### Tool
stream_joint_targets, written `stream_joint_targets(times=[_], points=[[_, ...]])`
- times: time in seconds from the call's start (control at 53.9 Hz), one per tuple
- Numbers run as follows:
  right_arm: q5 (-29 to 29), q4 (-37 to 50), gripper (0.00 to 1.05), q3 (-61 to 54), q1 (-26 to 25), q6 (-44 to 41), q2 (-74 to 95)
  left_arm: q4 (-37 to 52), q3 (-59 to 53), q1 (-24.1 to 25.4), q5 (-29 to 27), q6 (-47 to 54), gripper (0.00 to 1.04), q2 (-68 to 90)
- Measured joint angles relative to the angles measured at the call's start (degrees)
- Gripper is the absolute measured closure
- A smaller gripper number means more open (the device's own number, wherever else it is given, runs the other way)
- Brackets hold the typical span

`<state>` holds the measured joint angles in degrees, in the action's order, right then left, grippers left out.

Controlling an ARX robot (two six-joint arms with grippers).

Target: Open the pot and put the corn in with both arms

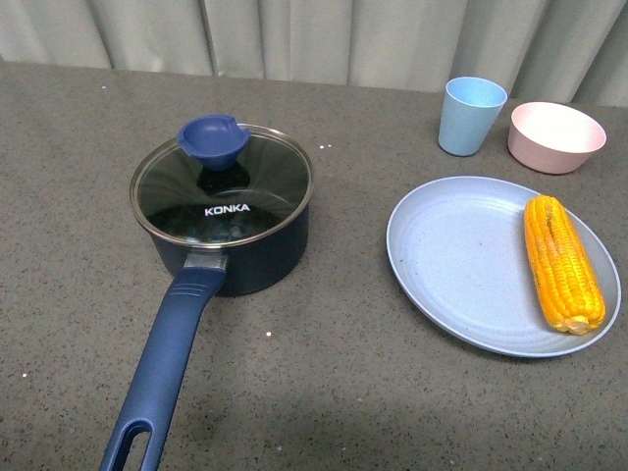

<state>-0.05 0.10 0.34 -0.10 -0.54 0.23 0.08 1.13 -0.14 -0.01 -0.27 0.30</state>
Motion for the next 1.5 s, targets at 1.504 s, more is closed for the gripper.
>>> stream_joint_targets(times=[1.504], points=[[0.00, 0.00, 0.09, 0.00, 0.00, 0.00, 0.00, 0.00, 0.00, 0.00, 0.00, 0.00, 0.07, 0.00]])
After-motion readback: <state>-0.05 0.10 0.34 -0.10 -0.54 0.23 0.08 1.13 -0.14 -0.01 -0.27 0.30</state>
